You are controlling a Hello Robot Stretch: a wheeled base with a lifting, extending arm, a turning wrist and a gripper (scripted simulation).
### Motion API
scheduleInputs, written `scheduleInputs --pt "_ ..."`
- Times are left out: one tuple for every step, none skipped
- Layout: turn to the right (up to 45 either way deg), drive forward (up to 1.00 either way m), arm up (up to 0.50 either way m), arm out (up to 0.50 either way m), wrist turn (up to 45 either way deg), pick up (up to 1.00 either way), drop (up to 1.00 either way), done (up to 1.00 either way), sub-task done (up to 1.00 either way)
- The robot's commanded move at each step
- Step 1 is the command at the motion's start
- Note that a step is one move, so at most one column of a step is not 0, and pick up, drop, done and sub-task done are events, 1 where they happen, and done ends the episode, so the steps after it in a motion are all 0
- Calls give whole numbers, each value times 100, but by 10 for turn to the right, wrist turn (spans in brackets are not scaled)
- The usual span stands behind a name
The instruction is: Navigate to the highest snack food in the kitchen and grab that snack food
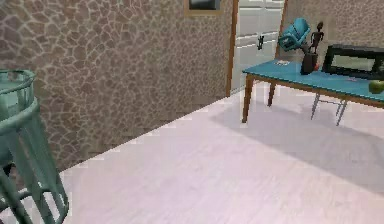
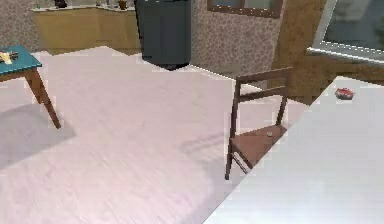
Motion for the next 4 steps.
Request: scheduleInputs --pt "-450 0 0 0 0 0 0 0 0" --pt "0 25 0 0 0 0 0 0 0" --pt "450 0 0 0 0 0 0 0 0" --pt "420 0 0 0 0 0 0 0 0"
